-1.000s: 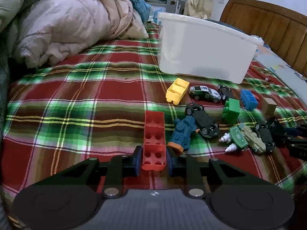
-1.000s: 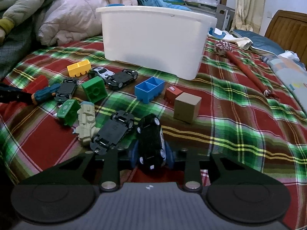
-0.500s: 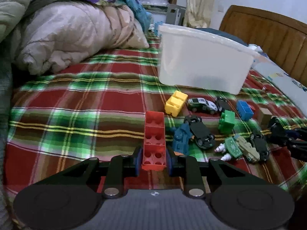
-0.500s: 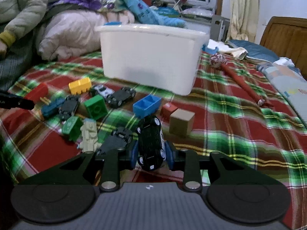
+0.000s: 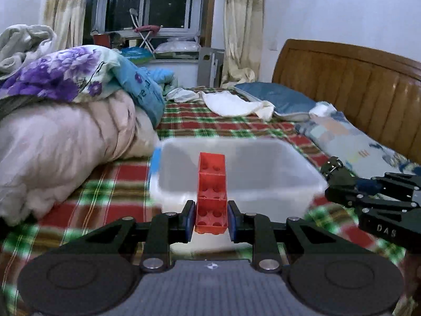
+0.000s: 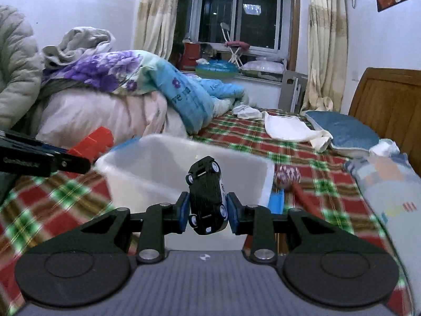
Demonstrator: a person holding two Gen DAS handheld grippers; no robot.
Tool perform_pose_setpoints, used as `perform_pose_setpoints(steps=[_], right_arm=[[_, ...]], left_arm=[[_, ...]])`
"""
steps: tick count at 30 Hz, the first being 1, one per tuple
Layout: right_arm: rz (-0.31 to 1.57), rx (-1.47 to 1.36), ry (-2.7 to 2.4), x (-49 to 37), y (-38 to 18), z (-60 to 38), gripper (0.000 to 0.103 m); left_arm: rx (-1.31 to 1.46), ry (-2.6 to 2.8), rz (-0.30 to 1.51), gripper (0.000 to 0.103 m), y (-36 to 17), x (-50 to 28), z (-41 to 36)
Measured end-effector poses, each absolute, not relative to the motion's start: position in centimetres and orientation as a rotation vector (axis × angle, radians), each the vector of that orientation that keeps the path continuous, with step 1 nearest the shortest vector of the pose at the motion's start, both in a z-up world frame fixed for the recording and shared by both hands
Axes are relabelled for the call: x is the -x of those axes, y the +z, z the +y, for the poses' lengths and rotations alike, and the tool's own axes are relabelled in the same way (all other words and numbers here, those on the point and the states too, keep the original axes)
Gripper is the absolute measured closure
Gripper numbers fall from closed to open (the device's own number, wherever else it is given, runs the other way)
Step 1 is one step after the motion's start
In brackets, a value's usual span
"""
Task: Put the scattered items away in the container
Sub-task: 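Carry the red block and black car to the white bin and release both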
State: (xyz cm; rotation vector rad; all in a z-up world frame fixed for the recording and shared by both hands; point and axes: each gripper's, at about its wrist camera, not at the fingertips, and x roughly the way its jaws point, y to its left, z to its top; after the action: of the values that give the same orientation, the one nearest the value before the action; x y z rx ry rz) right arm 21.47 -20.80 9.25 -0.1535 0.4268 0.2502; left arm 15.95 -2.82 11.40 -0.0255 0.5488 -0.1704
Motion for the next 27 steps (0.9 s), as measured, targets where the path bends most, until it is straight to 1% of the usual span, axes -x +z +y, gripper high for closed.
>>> perform_pose_setpoints(steps=[6,14,21,27], right_arm=[[0.447,0.155,0.250,-25.3,9.4,-19.9,0.069],[0.483,0.149,0.248,-27.7,9.0,-20.1,0.069],[0.556,0.156,0.244,-29.9,8.5,-20.0,0.069],[0.591,0.165,0.239,-31.0,8.0,-20.1,0.064]], left_arm=[[0.046,-0.142,0.567,0.075,11.6,-19.9,-2.8],[0.041,-0.128,0.577,0.075,11.7,-22.7,-3.1],[0.042,-0.110,0.644,0.074,10.7,-25.0,-2.9],[0.029,-0.097,0.694,0.074,9.6,-26.2,-2.9]])
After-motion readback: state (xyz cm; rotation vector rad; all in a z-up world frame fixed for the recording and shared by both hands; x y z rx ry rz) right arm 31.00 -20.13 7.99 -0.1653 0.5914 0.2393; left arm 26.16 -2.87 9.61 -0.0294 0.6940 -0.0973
